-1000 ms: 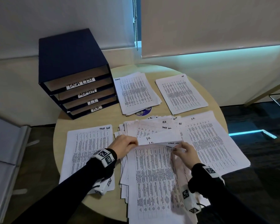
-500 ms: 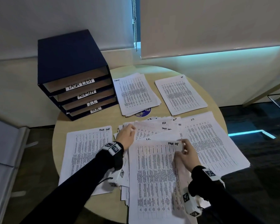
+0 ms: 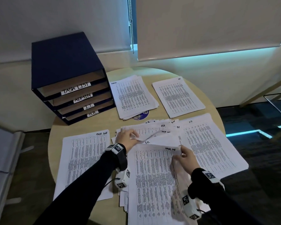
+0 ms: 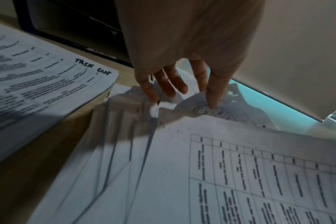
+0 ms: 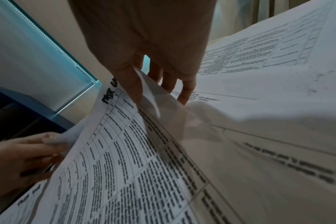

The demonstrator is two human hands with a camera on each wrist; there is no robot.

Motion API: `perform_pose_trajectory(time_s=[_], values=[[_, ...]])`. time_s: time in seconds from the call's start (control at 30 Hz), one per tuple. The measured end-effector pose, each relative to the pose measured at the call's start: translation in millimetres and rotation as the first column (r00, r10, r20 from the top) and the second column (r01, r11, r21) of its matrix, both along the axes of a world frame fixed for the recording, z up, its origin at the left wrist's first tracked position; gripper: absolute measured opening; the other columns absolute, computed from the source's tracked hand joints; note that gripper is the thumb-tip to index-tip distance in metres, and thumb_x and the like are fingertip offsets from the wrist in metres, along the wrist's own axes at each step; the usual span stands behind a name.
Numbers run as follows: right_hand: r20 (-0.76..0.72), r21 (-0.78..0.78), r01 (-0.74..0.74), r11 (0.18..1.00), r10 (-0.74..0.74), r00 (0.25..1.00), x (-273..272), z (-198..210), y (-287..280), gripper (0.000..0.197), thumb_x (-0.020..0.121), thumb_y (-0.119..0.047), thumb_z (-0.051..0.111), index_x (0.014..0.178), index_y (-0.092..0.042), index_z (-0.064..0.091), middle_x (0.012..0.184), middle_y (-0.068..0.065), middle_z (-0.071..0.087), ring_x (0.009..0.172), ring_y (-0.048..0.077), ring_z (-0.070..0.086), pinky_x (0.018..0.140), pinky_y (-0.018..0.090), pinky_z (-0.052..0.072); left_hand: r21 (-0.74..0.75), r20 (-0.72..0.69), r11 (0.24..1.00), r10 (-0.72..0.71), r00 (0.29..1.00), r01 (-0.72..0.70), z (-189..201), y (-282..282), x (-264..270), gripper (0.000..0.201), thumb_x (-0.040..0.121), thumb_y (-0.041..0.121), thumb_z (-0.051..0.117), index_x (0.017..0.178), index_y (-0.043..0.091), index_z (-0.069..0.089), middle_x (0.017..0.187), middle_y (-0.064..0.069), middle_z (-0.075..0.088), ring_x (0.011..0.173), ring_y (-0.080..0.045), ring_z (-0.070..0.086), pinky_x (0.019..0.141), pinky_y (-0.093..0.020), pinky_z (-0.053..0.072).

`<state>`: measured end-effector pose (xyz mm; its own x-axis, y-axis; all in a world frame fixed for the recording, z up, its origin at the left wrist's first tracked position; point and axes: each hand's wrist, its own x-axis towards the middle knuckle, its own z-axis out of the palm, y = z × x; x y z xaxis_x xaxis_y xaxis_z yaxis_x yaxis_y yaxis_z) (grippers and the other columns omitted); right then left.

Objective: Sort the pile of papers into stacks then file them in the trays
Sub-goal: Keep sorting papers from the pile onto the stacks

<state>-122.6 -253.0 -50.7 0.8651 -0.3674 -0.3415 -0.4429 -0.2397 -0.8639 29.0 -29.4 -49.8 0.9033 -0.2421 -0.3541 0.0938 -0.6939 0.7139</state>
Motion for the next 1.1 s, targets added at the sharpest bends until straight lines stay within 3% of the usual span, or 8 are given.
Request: perform_pose_trajectory(time_s=[0.1, 0.23, 0.3, 0.43, 0.63, 0.77, 0.97, 1.1], values=[[0.009, -0.023, -0.012, 1.000, 0.012, 1.000, 1.3, -2.9, -1.1, 0.026, 0.081, 0.005, 0.062, 0.084, -0.021, 0.064, 0.085, 0.001, 0.070, 0.079, 0.023, 0.061, 0.075, 0.032, 0.048, 0.053, 0.177, 0.989, -0.143, 0.974, 0.135, 8.2, 0.4, -7.1, 0.013, 0.083, 0.034, 0.071, 0.080, 0.030, 0.059, 0.112, 0.012, 0.049, 0.107, -0.011, 0.044, 0.094, -0.031, 0.036], [-0.009, -0.040, -0.014, 0.999, 0.013, 1.000, 3.7, -5.5, -2.0, 0.019, 0.083, 0.002, 0.061, 0.088, -0.016, 0.065, 0.087, 0.002, 0.070, 0.082, 0.024, 0.063, 0.079, 0.036, 0.049, 0.098, 0.173, 0.943, -0.330, 0.928, 0.317, 14.5, 2.2, -14.9, 0.013, 0.096, 0.014, 0.053, 0.093, 0.026, 0.046, 0.097, 0.002, 0.065, 0.080, -0.017, 0.062, 0.073, -0.037, 0.056], [0.006, -0.028, -0.013, 1.000, 0.013, 1.000, 4.5, -3.4, -0.4, 0.017, 0.088, 0.000, 0.055, 0.088, -0.013, 0.065, 0.087, 0.002, 0.070, 0.082, 0.023, 0.064, 0.078, 0.035, 0.051, 0.044, 0.130, 0.969, -0.249, 0.960, 0.245, 21.4, 4.6, -16.0, 0.012, 0.099, 0.019, 0.048, 0.109, 0.025, 0.046, 0.092, -0.005, 0.066, 0.069, -0.023, 0.062, 0.064, -0.037, 0.057], [-0.001, -0.023, -0.033, 0.999, 0.033, 0.999, 5.4, -2.7, -2.4, 0.012, 0.085, 0.003, 0.056, 0.084, -0.008, 0.063, 0.079, 0.006, 0.068, 0.077, 0.020, 0.059, 0.072, 0.031, 0.045, -0.115, 0.259, 0.993, 0.033, 0.965, -0.003, 50.7, -0.9, -13.8, 0.025, 0.097, 0.021, 0.052, 0.120, 0.014, 0.061, 0.097, -0.010, 0.067, 0.091, -0.033, 0.065, 0.085, -0.048, 0.055], [-0.010, 0.116, 0.009, 0.993, -0.008, 1.000, 6.0, 8.0, -3.7, 0.024, 0.078, 0.009, 0.060, 0.091, -0.011, 0.066, 0.091, 0.013, 0.069, 0.084, 0.027, 0.058, 0.080, 0.035, 0.046, -0.161, 0.671, 0.986, 0.142, 0.728, -0.044, 128.3, 18.0, 9.2, 0.020, 0.096, 0.011, 0.055, 0.113, 0.007, 0.065, 0.079, 0.000, 0.061, 0.056, -0.015, 0.052, 0.054, -0.027, 0.050], [-0.023, 0.309, 0.094, 0.946, -0.091, 0.996, 6.1, 26.1, -5.4, 0.029, 0.079, 0.014, 0.056, 0.080, -0.014, 0.063, 0.080, 0.001, 0.067, 0.081, 0.019, 0.058, 0.069, 0.029, 0.041, -0.475, 0.482, 0.846, 0.479, 0.734, -0.241, 154.7, 45.8, 43.6, 0.018, 0.093, 0.014, 0.061, 0.110, 0.007, 0.066, 0.094, 0.005, 0.064, 0.078, -0.010, 0.060, 0.074, -0.020, 0.052], [-0.061, 0.500, 0.226, 0.836, -0.226, 0.972, 9.7, 30.9, -29.7, 0.022, 0.081, 0.017, 0.048, 0.073, -0.002, 0.053, 0.080, 0.012, 0.055, 0.070, 0.019, 0.050, 0.060, 0.027, 0.041, -0.577, 0.198, 0.725, 0.571, 0.797, -0.376, 126.0, 85.5, 58.8, 0.024, 0.092, 0.010, 0.062, 0.115, 0.003, 0.062, 0.110, -0.008, 0.066, 0.095, -0.019, 0.064, 0.081, -0.029, 0.054], [-0.068, 0.560, 0.220, 0.798, -0.221, 0.973, 13.0, 33.8, -36.0, 0.028, 0.075, 0.011, 0.050, 0.062, -0.012, 0.044, 0.068, 0.004, 0.051, 0.066, 0.017, 0.043, 0.061, 0.028, 0.034, -0.685, -0.066, 0.472, 0.719, 0.692, -0.555, 113.3, 108.8, 60.3, 0.019, 0.096, 0.009, 0.057, 0.114, 0.004, 0.059, 0.112, -0.012, 0.065, 0.096, -0.022, 0.065, 0.081, -0.035, 0.055]])
